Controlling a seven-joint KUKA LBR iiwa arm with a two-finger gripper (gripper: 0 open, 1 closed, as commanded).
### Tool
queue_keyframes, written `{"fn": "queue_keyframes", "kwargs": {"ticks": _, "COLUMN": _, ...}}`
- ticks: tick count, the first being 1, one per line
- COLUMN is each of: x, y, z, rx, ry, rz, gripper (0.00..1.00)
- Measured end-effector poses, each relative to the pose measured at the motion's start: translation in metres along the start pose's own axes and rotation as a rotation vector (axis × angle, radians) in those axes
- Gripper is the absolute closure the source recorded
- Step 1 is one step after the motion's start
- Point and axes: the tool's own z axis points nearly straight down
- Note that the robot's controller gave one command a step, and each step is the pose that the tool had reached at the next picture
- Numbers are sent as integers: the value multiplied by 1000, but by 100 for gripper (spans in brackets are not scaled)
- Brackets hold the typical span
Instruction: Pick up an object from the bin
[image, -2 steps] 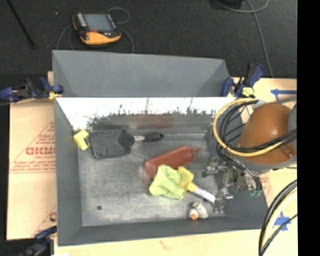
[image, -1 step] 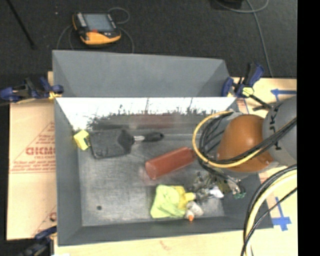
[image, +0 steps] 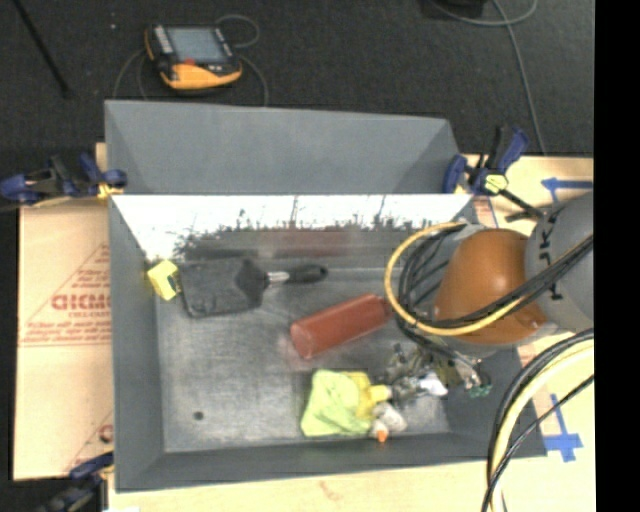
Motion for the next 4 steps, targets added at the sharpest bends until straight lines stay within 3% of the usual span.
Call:
{"fn": "queue_keyframes", "kwargs": {"ticks": 1, "x": 0, "y": 4, "z": -37, "rx": -10, "ry": 19, "rz": -4, "gripper": 100}}
{"fn": "queue_keyframes", "kwargs": {"ticks": 2, "x": -4, "y": -3, "z": -67, "rx": -4, "ry": 6, "rz": 18, "gripper": 100}}
{"fn": "queue_keyframes", "kwargs": {"ticks": 3, "x": -3, "y": 1, "z": -83, "rx": -12, "ry": 23, "rz": 14, "gripper": 100}}
{"fn": "queue_keyframes", "kwargs": {"ticks": 4, "x": 9, "y": -11, "z": -138, "rx": -7, "ry": 15, "rz": 14, "gripper": 100}}
